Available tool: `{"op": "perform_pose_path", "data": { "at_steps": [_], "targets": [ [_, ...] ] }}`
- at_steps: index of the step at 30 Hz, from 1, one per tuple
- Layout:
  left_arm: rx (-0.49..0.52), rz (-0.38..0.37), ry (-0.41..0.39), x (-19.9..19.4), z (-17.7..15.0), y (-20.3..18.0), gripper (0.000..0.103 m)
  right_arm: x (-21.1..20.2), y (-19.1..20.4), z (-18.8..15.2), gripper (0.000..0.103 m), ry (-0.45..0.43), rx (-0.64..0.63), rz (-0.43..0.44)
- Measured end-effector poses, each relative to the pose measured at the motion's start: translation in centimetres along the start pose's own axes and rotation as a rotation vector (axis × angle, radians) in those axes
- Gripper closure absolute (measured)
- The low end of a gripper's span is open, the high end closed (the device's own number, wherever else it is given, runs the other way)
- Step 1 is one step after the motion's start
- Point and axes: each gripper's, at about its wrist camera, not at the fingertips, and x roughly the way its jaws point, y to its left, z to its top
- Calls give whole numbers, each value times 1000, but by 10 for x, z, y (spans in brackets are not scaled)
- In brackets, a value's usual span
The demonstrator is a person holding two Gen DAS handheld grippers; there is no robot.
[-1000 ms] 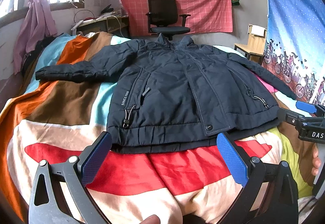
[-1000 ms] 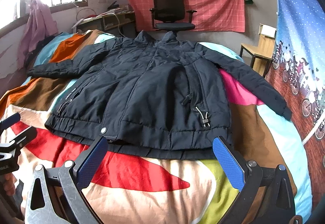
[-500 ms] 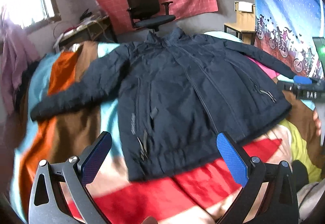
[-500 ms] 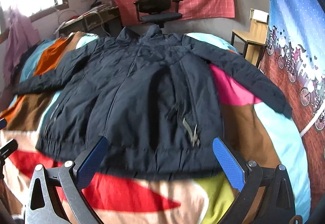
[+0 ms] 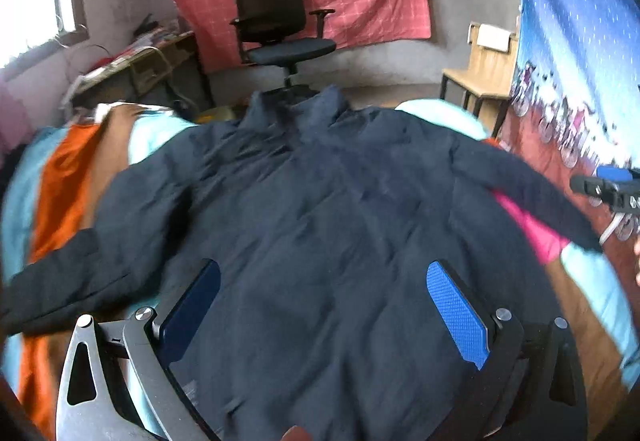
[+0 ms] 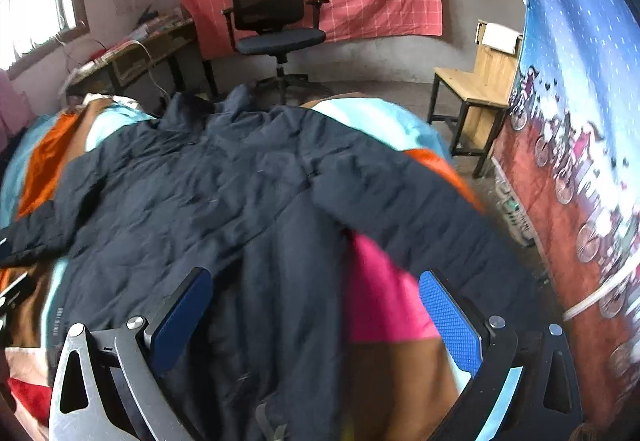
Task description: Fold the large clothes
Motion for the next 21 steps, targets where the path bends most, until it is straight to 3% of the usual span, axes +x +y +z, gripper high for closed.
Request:
{"op": "perform_pose_path", "data": {
  "at_steps": [4,8,15,21],
  "targets": [
    [-4,-54,71,54,29,-15,2,13,-23,15,0,30,-12,-41],
    [-11,-82,144,105,43,-34,2,35,-52,6,0,77,63,-24],
    [27,-65,151,168,61,-74,2,76,-126,-48,0,210,467,101],
    [-2,-59,154,217,80,-98,2,111,-167,-102,0,234,844,214]
  ]
}}
